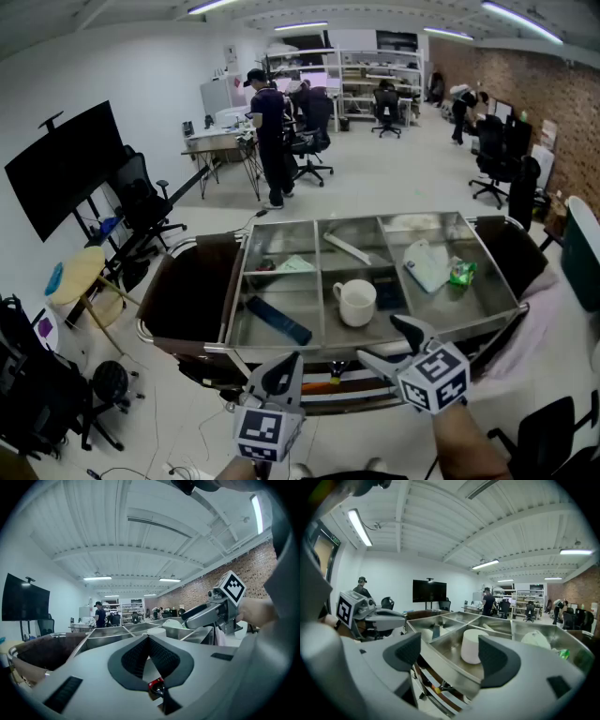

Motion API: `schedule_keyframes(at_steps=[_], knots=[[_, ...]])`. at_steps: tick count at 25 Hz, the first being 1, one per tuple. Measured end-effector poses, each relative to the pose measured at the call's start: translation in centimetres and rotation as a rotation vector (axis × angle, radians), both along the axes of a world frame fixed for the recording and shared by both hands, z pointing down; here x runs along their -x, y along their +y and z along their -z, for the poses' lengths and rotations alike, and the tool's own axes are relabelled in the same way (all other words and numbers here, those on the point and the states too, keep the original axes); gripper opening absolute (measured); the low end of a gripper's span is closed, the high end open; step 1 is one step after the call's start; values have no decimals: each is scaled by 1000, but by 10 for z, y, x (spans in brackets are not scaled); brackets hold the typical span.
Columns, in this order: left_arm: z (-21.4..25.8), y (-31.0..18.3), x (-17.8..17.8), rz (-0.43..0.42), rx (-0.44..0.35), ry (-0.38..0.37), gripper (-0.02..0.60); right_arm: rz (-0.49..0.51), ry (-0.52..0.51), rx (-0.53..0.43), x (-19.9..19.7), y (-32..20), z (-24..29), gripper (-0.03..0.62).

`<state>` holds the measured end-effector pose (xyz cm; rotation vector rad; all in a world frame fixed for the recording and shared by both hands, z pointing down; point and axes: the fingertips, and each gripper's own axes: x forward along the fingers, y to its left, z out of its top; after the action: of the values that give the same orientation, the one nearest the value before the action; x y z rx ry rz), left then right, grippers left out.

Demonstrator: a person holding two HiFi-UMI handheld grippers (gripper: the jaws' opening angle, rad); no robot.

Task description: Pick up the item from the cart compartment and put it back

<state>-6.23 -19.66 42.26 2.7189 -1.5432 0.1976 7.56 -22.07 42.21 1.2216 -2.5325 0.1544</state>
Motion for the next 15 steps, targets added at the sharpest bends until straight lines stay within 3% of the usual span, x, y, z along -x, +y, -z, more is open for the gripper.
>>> schedule_keyframes(at_steps=[8,15], knots=[[4,-16,5,1,-4,-2,0,23,128,36,16,-75,-7,546],[3,-30,7,10,0,2,0,-1,175,127,16,-139,-34,546]])
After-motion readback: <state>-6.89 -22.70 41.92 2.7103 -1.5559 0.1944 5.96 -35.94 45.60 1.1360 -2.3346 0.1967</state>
